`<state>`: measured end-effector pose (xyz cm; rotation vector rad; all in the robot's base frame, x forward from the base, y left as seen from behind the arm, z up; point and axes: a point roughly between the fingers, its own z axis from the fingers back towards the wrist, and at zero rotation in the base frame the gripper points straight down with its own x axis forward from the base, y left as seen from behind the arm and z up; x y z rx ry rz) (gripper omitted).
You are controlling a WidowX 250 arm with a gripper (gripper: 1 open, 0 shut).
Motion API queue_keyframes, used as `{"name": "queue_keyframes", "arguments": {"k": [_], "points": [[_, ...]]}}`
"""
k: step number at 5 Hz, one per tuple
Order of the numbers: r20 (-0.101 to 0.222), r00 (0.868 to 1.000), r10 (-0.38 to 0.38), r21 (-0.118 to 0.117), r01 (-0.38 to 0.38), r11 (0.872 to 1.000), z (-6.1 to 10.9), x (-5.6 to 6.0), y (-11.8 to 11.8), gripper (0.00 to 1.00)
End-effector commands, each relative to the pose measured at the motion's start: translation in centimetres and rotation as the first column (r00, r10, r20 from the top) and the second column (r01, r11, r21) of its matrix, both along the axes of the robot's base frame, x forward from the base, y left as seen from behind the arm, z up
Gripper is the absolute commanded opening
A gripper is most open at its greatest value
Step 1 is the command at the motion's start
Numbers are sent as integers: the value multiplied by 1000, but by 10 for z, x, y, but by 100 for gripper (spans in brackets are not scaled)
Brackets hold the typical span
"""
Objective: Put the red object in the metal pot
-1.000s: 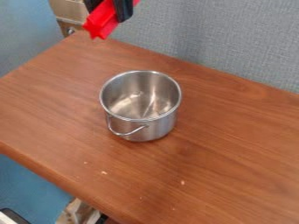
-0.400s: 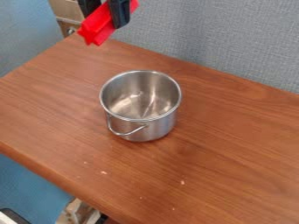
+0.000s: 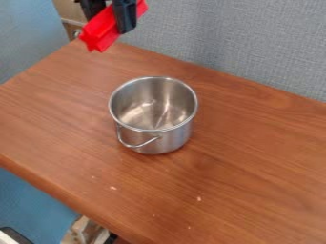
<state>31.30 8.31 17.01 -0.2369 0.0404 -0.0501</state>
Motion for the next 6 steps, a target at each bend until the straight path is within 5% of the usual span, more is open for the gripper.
{"name": "queue_keyframes", "arguments": {"k": [1,6], "points": [[78,997,-4,29,1,1000,29,-7,2,0],[65,993,-101,3,101,995,32,-17,-22,0]]}}
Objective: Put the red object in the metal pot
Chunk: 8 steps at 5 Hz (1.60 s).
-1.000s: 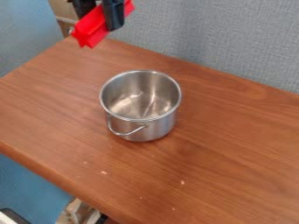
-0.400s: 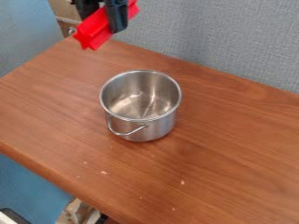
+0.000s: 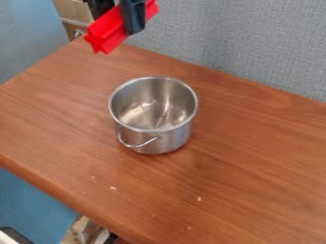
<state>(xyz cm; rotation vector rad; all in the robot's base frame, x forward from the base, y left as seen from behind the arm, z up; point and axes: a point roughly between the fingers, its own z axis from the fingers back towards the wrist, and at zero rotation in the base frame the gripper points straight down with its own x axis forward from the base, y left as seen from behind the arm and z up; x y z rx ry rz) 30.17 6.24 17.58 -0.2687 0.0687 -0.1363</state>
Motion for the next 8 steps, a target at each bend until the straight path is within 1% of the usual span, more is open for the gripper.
{"name": "queue_keyframes", "arguments": {"k": [1,3,5,7,8], "points": [[83,997,-10,29,8,1000,27,-8,3,0],[80,997,-5,28,3,1000,28,-9,11,0],[78,996,-54,15,53,998,31,-14,-6,0],[56,998,-23,19,22,1000,20,-12,10,0],[45,999,-14,19,13,1000,16,-13,16,0]]}}
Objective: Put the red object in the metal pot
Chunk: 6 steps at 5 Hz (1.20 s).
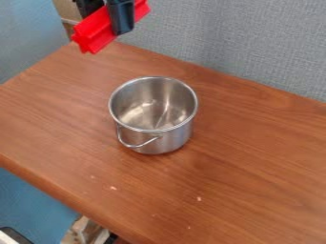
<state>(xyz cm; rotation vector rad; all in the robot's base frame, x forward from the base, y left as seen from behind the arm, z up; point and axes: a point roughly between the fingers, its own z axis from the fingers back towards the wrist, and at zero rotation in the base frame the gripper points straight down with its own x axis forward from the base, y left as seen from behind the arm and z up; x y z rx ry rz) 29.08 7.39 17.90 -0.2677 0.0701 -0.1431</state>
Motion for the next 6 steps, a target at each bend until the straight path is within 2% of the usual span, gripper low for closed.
{"name": "queue_keyframes", "arguments": {"k": [1,3,4,6], "points": [[34,999,-19,14,18,1000,8,-6,-1,0],[22,997,-69,-1,69,998,2,-10,-32,0],[32,996,-88,-5,88,996,10,-12,-44,0],[37,996,-78,-9,79,997,13,-15,-45,0]]}}
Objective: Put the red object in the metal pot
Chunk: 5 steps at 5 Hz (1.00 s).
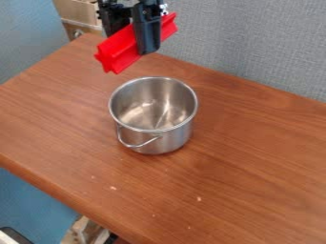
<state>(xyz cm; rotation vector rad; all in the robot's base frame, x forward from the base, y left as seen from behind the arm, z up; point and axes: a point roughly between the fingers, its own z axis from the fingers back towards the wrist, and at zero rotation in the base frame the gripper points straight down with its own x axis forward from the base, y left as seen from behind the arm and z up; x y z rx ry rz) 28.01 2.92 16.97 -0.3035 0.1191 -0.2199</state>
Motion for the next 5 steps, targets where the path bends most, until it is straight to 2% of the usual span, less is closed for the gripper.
{"name": "queue_keyframes", "arguments": {"k": [1,5], "points": [[76,997,8,20,-9,1000,22,-7,-1,0],[72,997,31,11,-32,999,22,-12,0,0]]}}
